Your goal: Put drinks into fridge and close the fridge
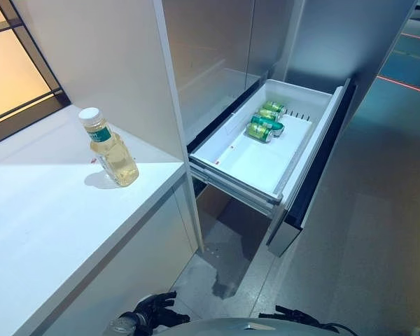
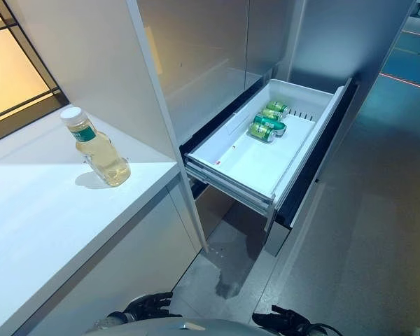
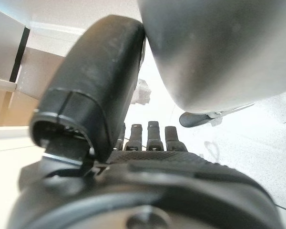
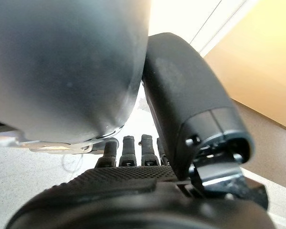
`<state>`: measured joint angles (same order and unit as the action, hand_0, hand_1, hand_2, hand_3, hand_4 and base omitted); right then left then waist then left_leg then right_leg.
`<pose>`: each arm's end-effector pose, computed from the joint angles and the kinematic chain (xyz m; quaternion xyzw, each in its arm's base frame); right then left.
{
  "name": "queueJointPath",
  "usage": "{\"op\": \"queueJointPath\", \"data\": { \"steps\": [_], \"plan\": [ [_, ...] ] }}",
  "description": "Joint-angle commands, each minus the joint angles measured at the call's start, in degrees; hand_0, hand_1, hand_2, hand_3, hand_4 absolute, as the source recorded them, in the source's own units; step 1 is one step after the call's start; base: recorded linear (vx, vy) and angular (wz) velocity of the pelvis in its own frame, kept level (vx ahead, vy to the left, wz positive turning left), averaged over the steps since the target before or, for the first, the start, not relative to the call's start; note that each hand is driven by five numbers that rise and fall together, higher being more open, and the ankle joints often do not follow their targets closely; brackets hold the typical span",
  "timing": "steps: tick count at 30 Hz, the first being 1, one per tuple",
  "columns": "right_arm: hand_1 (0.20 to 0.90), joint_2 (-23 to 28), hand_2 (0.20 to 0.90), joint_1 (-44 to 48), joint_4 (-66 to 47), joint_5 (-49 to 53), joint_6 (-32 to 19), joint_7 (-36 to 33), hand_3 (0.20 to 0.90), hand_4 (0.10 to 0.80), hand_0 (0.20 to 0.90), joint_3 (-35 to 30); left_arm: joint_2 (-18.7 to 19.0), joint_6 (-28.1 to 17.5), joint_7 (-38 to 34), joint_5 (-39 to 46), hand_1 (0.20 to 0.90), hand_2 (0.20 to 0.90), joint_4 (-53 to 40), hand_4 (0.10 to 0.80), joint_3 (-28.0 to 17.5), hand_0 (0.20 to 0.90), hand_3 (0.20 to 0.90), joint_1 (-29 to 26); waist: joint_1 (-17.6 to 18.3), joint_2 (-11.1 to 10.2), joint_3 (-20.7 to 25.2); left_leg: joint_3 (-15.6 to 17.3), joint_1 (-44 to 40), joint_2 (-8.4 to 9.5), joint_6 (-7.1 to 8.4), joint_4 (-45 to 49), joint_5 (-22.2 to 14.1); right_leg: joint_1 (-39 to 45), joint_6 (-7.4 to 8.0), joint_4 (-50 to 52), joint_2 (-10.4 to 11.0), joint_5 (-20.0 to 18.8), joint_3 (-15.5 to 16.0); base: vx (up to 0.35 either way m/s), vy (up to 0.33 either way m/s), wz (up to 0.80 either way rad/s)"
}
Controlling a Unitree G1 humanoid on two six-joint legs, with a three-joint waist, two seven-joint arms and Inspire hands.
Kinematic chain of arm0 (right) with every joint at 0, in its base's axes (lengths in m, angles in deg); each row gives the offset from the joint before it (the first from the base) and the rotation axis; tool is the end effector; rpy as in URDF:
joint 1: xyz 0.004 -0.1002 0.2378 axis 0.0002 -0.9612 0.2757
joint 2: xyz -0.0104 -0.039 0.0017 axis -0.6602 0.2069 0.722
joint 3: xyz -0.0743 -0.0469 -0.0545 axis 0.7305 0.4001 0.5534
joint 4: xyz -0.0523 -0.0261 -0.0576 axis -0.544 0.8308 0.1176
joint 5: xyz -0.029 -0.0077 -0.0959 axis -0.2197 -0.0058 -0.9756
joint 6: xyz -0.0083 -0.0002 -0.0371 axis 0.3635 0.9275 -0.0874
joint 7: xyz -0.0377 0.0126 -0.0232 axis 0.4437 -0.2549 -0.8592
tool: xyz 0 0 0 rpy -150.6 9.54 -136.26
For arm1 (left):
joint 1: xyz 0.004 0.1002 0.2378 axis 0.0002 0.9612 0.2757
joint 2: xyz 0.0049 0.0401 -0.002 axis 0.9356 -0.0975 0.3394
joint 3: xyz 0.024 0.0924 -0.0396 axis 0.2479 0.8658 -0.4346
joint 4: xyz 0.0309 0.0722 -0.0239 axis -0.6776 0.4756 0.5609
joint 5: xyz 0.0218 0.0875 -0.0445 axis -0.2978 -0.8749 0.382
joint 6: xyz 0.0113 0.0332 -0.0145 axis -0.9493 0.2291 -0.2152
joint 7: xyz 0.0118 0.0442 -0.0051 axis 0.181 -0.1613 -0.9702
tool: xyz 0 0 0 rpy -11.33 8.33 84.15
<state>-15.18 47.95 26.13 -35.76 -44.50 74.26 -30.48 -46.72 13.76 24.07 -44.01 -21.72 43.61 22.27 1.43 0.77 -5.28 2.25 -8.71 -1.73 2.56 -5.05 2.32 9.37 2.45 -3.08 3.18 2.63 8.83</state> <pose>0.0633 -0.2283 -0.1165 0.0742 0.5923 -0.0296 0.8017 0.0807 0.2176 -0.1117 0.0523 0.5401 -0.1146 0.8322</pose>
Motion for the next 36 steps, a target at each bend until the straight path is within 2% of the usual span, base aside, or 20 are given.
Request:
{"op": "queueJointPath", "data": {
  "steps": [1, 6, 11, 16, 20, 22, 25, 26, 27, 28, 29, 31, 32, 34, 35, 36],
  "plan": [
    [0.9, 0.14, 0.9, 2.43, 1.85, -1.41, -0.77, 0.33, 0.9, 0.8, 0.9, 0.23, 0.16, -2.32, 2.13, 0.7, 0.9, 0.9, 1.03, 0.8, 0.81, 0.9, 0.9, -2.78, -0.62, 0.66, -0.88, 3.22, 0.66, 4.19, -4.01, 2.19, -6.27, -3.35, 0.75, 4.25, -2.41, 1.93, 1.71, 0.0, 0.0, 0.0],
    [0.9, 0.54, 0.9, 2.61, 1.91, -1.38, -0.62, 0.61, 0.9, 0.8, 0.9, 0.1, 0.56, -2.46, 1.16, 1.58, 0.9, 0.9, -0.15, 0.8, 0.35, 0.9, 0.9, -2.92, -0.79, 0.75, -0.91, 3.14, 0.72, 4.2, -4.0, 2.25, -6.27, -3.38, 0.79, 4.29, -2.35, 1.92, 1.84, 0.0, 0.0, 0.0],
    [0.9, 0.88, 0.9, 2.85, 1.86, -2.11, -0.38, 0.78, 0.9, 0.8, 0.9, 0.15, 1.34, -6.24, 2.67, -0.37, 0.9, 0.9, -2.68, 0.8, 1.47, 0.9, 0.9, -3.72, -0.6, 1.04, -0.84, 3.26, 0.62, 4.14, -3.92, 2.15, -6.23, -3.35, 0.8, 4.28, -2.39, 1.93, 1.77, 0.0, 0.0, 0.0],
    [0.9, 1.87, 0.9, 3.67, 1.08, -2.17, 0.64, 1.19, 0.9, 0.8, 0.9, 0.65, 3.56, -7.76, 8.81, -1.02, 0.9, 0.9, -10.03, 0.8, 4.08, 0.9, 0.9, -5.84, -0.32, 1.42, -0.91, 3.58, 0.7, 3.97, -3.82, 2.1, -6.19, -3.63, 0.97, 4.45, -2.46, 1.88, 1.47, 0.0, 0.0, 0.0],
    [0.9, 2.71, 0.9, 4.08, 0.32, -2.3, 1.35, 1.5, 0.9, 0.8, 0.9, 1.25, 6.95, -1.66, 18.91, 0.5, 0.9, 0.9, -20.64, 0.8, 7.54, 0.9, 0.9, -8.2, 0.13, 1.92, -1.04, 3.8, 0.61, 3.81, -3.88, 2.0, -6.1, -3.79, 1.17, 4.62, -2.55, 1.81, 0.93, -0.004, 0.002, -0.01],
    [0.9, 3.0, 0.9, 4.14, 0.2, -2.38, 1.34, 1.51, 0.9, 0.8, 0.9, 1.6, 10.03, 3.34, 28.12, 4.65, 0.9, 0.9, -27.52, 0.8, 8.73, 0.9, 0.9, -10.05, 0.5, 2.35, -0.88, 3.97, 0.56, 3.73, -3.9, 1.65, -5.94, -4.01, 1.41, 4.59, -2.65, 1.64, 0.44, -0.007, 0.011, -0.02],
    [0.9, 3.26, 0.9, 4.11, 0.78, -2.69, 0.67, 1.7, 0.9, 0.8, 0.9, 1.55, 12.7, 13.15, 38.55, 13.98, 0.9, 0.9, -38.4, 0.8, 7.79, 0.9, 0.9, -13.05, 0.82, 2.82, -0.76, 4.0, 0.27, 3.73, -4.04, 1.24, -5.91, -3.97, 1.67, 4.42, -2.65, 1.46, -0.08, 0.0, 0.0, 0.0],
    [0.9, 3.24, 0.9, 4.02, 1.18, -2.93, 0.25, 1.76, 0.9, 0.8, 0.9, 1.2, 13.08, 17.23, 39.94, 17.7, 0.9, 0.9, -44.38, 0.8, 7.01, 0.9, 0.9, -14.05, 0.81, 3.0, -0.71, 3.89, 0.2, 3.77, -4.14, 1.17, -5.97, -3.99, 1.72, 4.45, -2.66, 1.41, -0.23, 0.0, 0.0, 0.0],
    [0.9, 3.21, 0.9, 3.99, 1.33, -3.0, 0.06, 1.75, 0.9, 0.8, 0.9, 1.12, 13.26, 17.28, 40.56, 19.9, 0.9, 0.9, -45.76, 0.8, 6.95, 0.9, 0.9, -14.33, 0.81, 3.05, -0.71, 3.85, 0.18, 3.81, -4.18, 1.18, -6.01, -3.96, 1.75, 4.44, -2.66, 1.4, -0.29, 0.0, 0.0, 0.0],
    [0.9, 2.86, 0.9, 3.74, 2.03, -3.13, -0.8, 1.44, 0.9, 0.8, 0.9, 0.92, 12.88, 21.32, 40.22, 30.66, 0.9, 0.9, -54.09, 0.8, 5.74, 0.9, 0.9, -15.78, 0.69, 3.27, -0.59, 3.47, 0.1, 3.96, -4.41, 0.96, -6.1, -3.89, 1.77, 4.31, -2.66, 1.38, -0.52, 0.0, 0.0, 0.0],
    [0.9, 2.65, 0.9, 3.52, 2.33, -3.17, -1.23, 1.34, 0.9, 0.8, 0.9, 0.77, 12.01, 22.36, 39.24, 34.18, 0.9, 0.9, -57.42, 0.8, 4.84, 0.9, 0.9, -16.0, 0.65, 3.31, -0.54, 3.29, -0.06, 4.03, -4.5, 0.83, -6.2, -3.79, 1.72, 4.24, -2.65, 1.38, -0.58, 0.0, 0.0, 0.0],
    [0.9, 2.12, 0.9, 2.87, 2.88, -3.1, -2.15, 1.02, 0.9, 0.8, 0.9, 0.67, 10.87, 22.54, 36.25, 45.25, 0.9, 0.9, -64.54, 0.8, 2.72, 0.9, 0.9, -16.73, 0.43, 3.31, -0.38, 2.81, -0.37, 4.17, -4.66, 0.63, -6.43, -3.35, 1.59, 3.96, -2.6, 1.44, -0.52, 0.0, 0.0, 0.0],
    [0.9, 1.91, 0.9, 2.62, 3.06, -3.05, -2.43, 0.85, 0.9, 0.8, 0.9, 0.7, 10.4, 21.08, 35.48, 48.99, 0.9, 0.9, -66.07, 0.8, 1.99, 0.9, 0.9, -16.91, 0.36, 3.26, -0.3, 2.65, -0.53, 4.25, -4.72, 0.58, -6.51, -3.12, 1.52, 3.86, -2.58, 1.46, -0.49, 0.0, 0.0, 0.0],
    [0.9, 1.47, 0.9, 2.07, 3.23, -3.11, -2.77, 0.65, 0.9, 0.8, 0.9, 0.76, 9.15, 16.49, 33.12, 54.32, 0.9, 0.9, -69.57, 0.8, 0.06, 0.9, 0.9, -17.23, 0.24, 3.04, -0.1, 2.35, -0.91, 4.33, -4.77, 0.5, -6.77, -2.62, 1.41, 3.68, -2.57, 1.61, -0.37, 0.017, -0.01, 0.02],
    [0.9, 1.07, 0.9, 1.66, 3.31, -3.09, -3.02, 0.45, 0.9, 0.8, 0.9, 0.97, 8.93, 11.44, 31.47, 57.76, 0.9, 0.9, -71.69, 0.8, -1.07, 0.9, 0.9, -17.91, 0.14, 2.85, 0.11, 2.13, -1.08, 4.39, -4.8, 0.49, -6.87, -2.35, 1.32, 3.62, -2.57, 1.69, -0.28, 0.035, -0.023, 0.03],
    [0.9, 0.83, 0.9, 1.48, 3.26, -2.99, -3.09, 0.33, 0.9, 0.8, 0.9, 1.17, 8.74, 9.11, 30.3, 58.61, 0.9, 0.9, -73.0, 0.8, -1.98, 0.9, 0.9, -18.26, 0.07, 2.73, 0.18, 2.1, -1.2, 4.34, -4.75, 0.46, -6.92, -2.22, 1.28, 3.63, -2.57, 1.76, -0.19, 0.0, 0.0, 0.0]
  ]
}}
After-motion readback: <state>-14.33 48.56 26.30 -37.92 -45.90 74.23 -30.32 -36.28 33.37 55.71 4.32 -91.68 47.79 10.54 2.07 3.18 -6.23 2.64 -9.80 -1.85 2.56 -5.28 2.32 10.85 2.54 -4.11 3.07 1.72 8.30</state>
